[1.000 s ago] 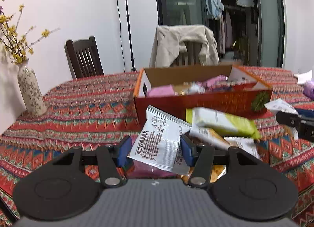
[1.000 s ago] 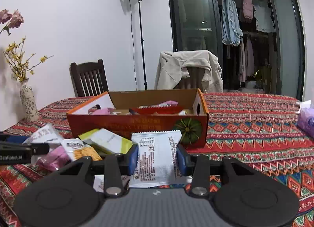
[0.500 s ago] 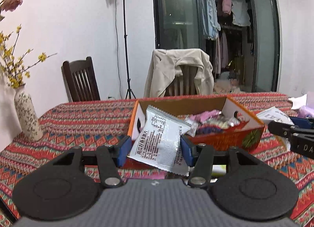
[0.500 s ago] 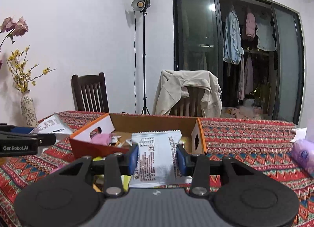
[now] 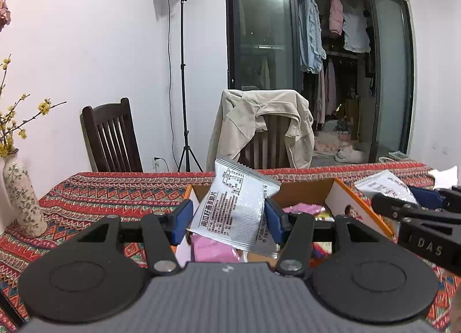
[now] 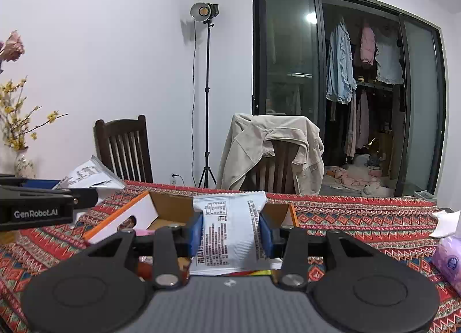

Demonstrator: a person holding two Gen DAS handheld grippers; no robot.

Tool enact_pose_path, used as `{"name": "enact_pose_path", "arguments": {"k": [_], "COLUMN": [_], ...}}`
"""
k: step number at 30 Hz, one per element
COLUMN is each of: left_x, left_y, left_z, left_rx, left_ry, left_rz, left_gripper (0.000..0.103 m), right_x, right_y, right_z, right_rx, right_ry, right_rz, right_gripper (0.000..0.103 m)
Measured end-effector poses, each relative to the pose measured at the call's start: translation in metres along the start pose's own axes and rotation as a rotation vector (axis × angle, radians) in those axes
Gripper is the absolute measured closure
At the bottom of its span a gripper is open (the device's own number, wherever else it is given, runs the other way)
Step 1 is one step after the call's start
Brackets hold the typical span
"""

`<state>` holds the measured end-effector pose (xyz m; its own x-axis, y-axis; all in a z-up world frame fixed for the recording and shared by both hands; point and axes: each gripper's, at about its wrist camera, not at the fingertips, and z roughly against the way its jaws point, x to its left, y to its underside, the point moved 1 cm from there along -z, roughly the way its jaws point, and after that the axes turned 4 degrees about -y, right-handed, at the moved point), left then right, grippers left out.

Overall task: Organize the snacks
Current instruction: 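Carry both white sachets over the cardboard box and open both tools to drop them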

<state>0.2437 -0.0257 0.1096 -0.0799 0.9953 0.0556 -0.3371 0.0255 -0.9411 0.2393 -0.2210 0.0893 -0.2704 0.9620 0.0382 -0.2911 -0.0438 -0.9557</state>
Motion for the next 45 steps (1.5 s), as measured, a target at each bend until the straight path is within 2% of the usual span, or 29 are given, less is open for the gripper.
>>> {"name": "enact_pose_path", "arguments": {"k": [6, 10, 20, 26, 35, 37, 38, 39, 40, 41, 42, 45], "left_x": [-0.004, -0.005, 0.007, 0.009, 0.003, 0.004, 0.004, 0.005, 0.006, 0.007, 0.008, 0.01], "left_y": [-0.017, -0.02, -0.001, 0.006, 0.017, 0.018, 0.018, 0.018, 0.018, 0.018, 0.018, 0.017], "left_z": [-0.03, -0.053, -0.101, -0.114, -0.123, -0.123, -0.121, -0.12, -0.118, -0.116, -0.115, -0.117], "left_rx": [-0.002, 0.024, 0.079, 0.101, 0.118, 0.112, 0.107, 0.1, 0.086, 0.073, 0.068, 0.085], "left_ry": [-0.005, -0.011, -0.03, -0.043, -0.038, -0.021, -0.019, -0.028, -0.039, -0.041, -0.037, -0.026], "left_rz": [0.033, 0.054, 0.111, 0.098, 0.071, 0.08, 0.086, 0.092, 0.099, 0.107, 0.116, 0.136], "left_gripper": [0.048, 0.048, 0.048, 0.048, 0.047, 0.039, 0.025, 0.009, 0.002, 0.0, 0.0, 0.0], "right_x": [-0.006, -0.009, -0.021, -0.02, -0.026, -0.025, -0.025, -0.025, -0.026, -0.028, -0.029, -0.03], "right_y": [-0.01, -0.012, 0.004, 0.011, 0.02, 0.021, 0.023, 0.024, 0.025, 0.026, 0.026, 0.026], "right_z": [-0.028, -0.049, -0.088, -0.099, -0.114, -0.116, -0.118, -0.119, -0.12, -0.12, -0.118, -0.117], "right_rx": [0.0, 0.005, -0.011, 0.002, 0.055, 0.069, 0.074, 0.08, 0.084, 0.081, 0.074, 0.063], "right_ry": [0.015, 0.025, 0.041, 0.006, 0.017, 0.017, 0.02, 0.022, 0.024, 0.024, 0.021, 0.017], "right_rz": [-0.029, -0.048, -0.074, -0.061, -0.076, -0.073, -0.073, -0.072, -0.075, -0.084, -0.092, -0.097], "right_gripper": [0.063, 0.063, 0.063, 0.063, 0.063, 0.06, 0.056, 0.043, 0.034, 0.015, 0.004, 0.0]}}
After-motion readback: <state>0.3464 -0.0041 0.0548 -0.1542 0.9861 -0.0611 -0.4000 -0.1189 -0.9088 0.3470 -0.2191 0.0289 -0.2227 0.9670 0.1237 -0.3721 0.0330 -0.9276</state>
